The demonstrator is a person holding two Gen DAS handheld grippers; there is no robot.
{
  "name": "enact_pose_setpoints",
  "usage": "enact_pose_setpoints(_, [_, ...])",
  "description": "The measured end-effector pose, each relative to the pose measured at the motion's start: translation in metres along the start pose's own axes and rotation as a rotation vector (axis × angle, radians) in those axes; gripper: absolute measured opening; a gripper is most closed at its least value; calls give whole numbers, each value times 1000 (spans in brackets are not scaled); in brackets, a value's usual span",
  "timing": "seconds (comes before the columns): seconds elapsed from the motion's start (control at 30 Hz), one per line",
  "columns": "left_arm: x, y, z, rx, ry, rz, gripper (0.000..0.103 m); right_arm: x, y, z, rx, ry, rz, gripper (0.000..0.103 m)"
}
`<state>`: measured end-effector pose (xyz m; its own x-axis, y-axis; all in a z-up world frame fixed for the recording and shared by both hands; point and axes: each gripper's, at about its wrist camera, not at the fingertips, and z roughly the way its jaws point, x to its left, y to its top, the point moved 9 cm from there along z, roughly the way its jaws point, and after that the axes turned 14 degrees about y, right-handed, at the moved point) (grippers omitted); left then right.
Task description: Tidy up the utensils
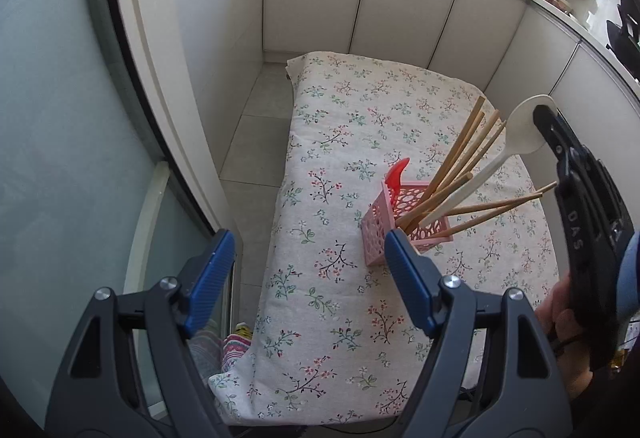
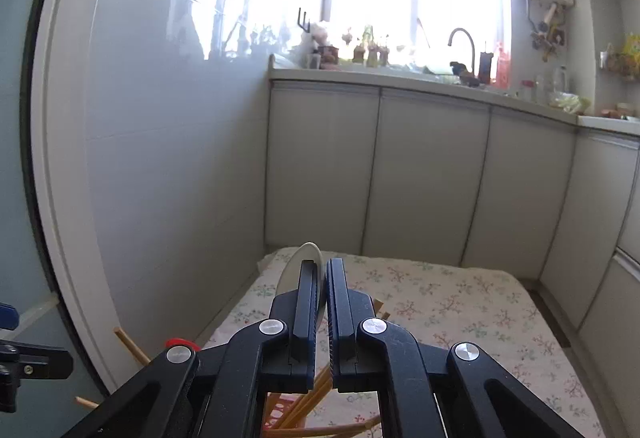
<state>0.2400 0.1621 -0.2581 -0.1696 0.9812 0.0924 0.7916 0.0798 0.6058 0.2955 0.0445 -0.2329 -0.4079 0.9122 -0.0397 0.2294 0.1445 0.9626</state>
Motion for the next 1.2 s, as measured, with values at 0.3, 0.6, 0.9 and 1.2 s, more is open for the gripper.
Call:
enact_pose_setpoints(0.3, [-2, 0, -2, -3, -6, 7, 77, -3, -27, 30, 69, 9, 41, 14])
enact_pose_setpoints(0.6, [-6, 2, -17, -46, 0, 7, 77, -24, -18, 8, 101, 79, 162, 29])
enact_pose_setpoints(0.9, [-47, -1, -96, -164, -96, -11, 92, -52, 8, -89, 194, 97, 279, 78])
enact_pose_setpoints(1.2, [-107, -14, -184, -178, -141, 56, 102, -99, 34, -210, 294, -30, 371, 103])
